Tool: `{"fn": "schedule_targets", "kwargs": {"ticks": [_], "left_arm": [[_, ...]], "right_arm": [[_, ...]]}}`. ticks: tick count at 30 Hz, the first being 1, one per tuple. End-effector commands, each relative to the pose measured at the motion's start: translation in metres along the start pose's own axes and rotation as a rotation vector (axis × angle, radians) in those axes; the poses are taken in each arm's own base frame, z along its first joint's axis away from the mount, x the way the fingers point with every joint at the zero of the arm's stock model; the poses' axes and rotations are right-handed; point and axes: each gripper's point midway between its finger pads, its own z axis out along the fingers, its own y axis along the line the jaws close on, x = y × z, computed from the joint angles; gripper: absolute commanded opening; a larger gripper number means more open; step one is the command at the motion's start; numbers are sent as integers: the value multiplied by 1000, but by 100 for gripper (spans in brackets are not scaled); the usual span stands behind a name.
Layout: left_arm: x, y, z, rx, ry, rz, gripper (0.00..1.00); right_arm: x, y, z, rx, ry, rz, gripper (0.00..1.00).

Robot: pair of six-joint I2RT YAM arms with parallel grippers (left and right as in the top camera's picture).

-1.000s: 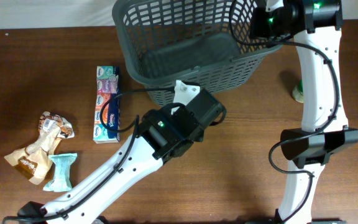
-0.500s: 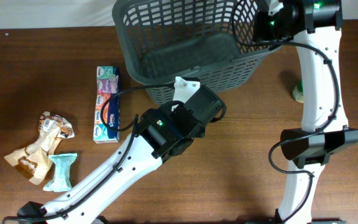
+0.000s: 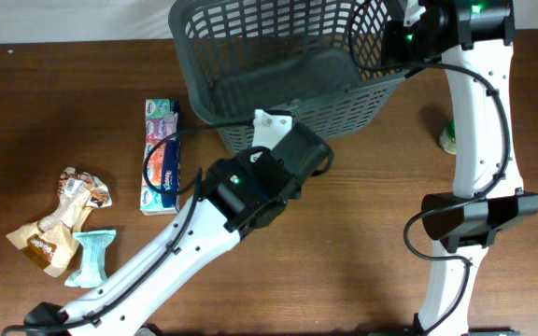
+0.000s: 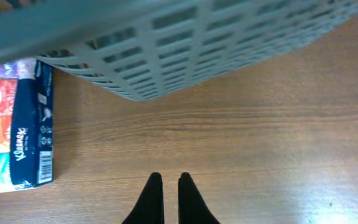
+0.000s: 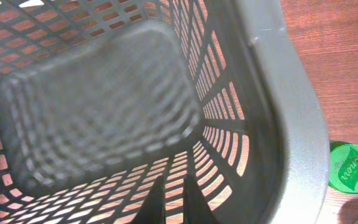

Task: Pack container

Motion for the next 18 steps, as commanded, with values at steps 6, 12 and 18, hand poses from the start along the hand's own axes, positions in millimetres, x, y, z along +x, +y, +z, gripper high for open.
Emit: {"fn": "schedule_targets", "kwargs": {"ticks": [6, 12, 18], "left_arm": [[-15, 19, 4, -45, -24, -46, 2], [-19, 16, 4, -34, -41, -57, 2], [-29, 11, 4, -10, -76, -76, 2]], "right_arm": [[3, -4, 5, 19, 17, 13, 4], [3, -3, 5, 18, 19, 13, 4], [7, -4, 5, 19, 34, 14, 4]]}}
